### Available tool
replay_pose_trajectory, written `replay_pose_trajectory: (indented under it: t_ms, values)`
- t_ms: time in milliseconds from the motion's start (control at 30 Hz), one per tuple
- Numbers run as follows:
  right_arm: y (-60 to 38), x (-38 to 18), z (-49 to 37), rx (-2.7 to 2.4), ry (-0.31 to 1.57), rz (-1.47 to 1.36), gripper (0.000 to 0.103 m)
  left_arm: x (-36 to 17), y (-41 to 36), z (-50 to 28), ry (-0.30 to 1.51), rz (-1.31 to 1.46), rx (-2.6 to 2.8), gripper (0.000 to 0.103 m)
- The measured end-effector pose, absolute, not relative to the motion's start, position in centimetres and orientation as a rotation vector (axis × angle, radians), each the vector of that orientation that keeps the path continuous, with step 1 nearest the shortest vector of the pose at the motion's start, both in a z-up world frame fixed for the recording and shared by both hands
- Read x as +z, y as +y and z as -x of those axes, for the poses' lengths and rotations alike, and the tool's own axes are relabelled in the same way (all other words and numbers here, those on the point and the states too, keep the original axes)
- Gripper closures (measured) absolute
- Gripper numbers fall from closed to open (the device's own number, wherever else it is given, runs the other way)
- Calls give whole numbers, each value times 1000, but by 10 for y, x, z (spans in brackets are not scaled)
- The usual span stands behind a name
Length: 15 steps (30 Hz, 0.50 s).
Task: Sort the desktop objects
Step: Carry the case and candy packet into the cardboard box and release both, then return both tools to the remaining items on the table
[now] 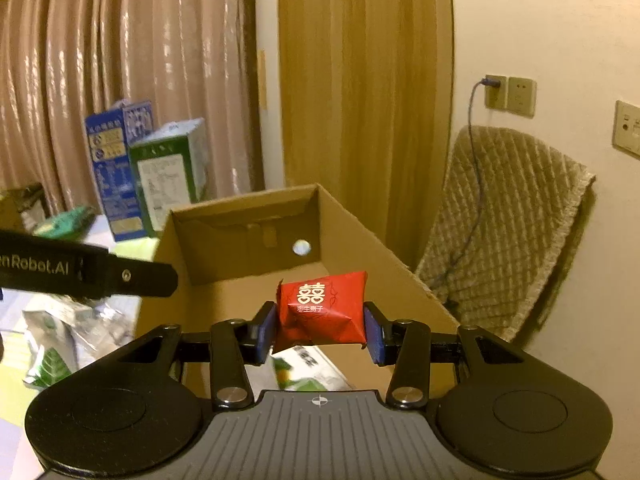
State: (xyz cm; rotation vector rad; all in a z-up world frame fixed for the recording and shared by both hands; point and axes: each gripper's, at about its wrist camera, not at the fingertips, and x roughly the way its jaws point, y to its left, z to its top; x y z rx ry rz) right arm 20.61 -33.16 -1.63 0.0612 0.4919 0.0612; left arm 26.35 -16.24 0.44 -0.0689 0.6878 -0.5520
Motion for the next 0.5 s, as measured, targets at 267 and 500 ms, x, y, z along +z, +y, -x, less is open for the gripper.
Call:
replay_pose_trajectory:
  t_ms: [267,500]
  values:
    - [-334,-12,-204,48,461,-97,38,6,-127,-259,674,58,-494,37]
    - [-323,-9,-203,88,439,-108,36,2,-83,-258,682,36,-411,34]
